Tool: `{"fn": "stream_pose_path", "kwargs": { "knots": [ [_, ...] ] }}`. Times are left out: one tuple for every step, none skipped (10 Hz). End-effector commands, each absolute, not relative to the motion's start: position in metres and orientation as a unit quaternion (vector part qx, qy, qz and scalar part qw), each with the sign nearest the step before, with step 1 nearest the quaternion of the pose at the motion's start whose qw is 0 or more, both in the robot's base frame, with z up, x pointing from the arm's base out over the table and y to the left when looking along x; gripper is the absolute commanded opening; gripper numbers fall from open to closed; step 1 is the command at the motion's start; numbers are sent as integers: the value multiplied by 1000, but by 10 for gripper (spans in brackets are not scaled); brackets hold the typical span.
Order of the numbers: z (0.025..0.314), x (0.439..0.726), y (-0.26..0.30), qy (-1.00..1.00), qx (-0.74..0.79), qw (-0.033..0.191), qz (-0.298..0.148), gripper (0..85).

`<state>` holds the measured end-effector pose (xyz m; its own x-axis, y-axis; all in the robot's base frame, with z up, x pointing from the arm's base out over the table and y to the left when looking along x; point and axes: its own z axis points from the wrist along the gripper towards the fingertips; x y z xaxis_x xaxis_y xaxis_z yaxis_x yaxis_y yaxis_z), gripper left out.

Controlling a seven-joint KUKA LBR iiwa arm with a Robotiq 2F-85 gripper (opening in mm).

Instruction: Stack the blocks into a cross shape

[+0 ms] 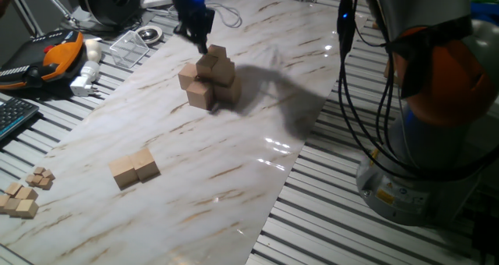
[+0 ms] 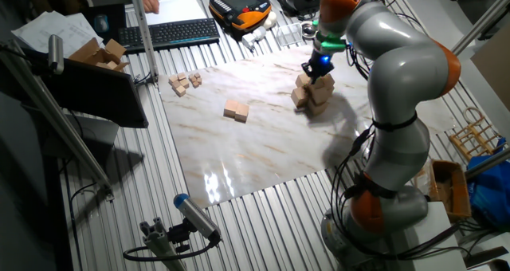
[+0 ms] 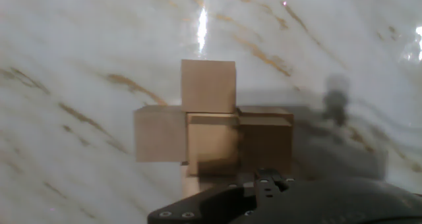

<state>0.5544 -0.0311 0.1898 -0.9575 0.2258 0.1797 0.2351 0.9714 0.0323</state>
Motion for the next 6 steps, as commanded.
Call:
{"fn": "stream_pose_path", "kwargs": {
  "knots": [
    [189,554,-21,-990,-117,74,-19,0],
    [189,554,-21,-988,-129,81,-18,0],
    [189,554,-21,-984,-148,101,-21,0],
    [189,554,-21,-977,-176,114,-34,0],
    [189,554,-21,-980,-169,108,-21,0],
    [189,554,-21,-983,-153,100,-15,0]
  ]
}}
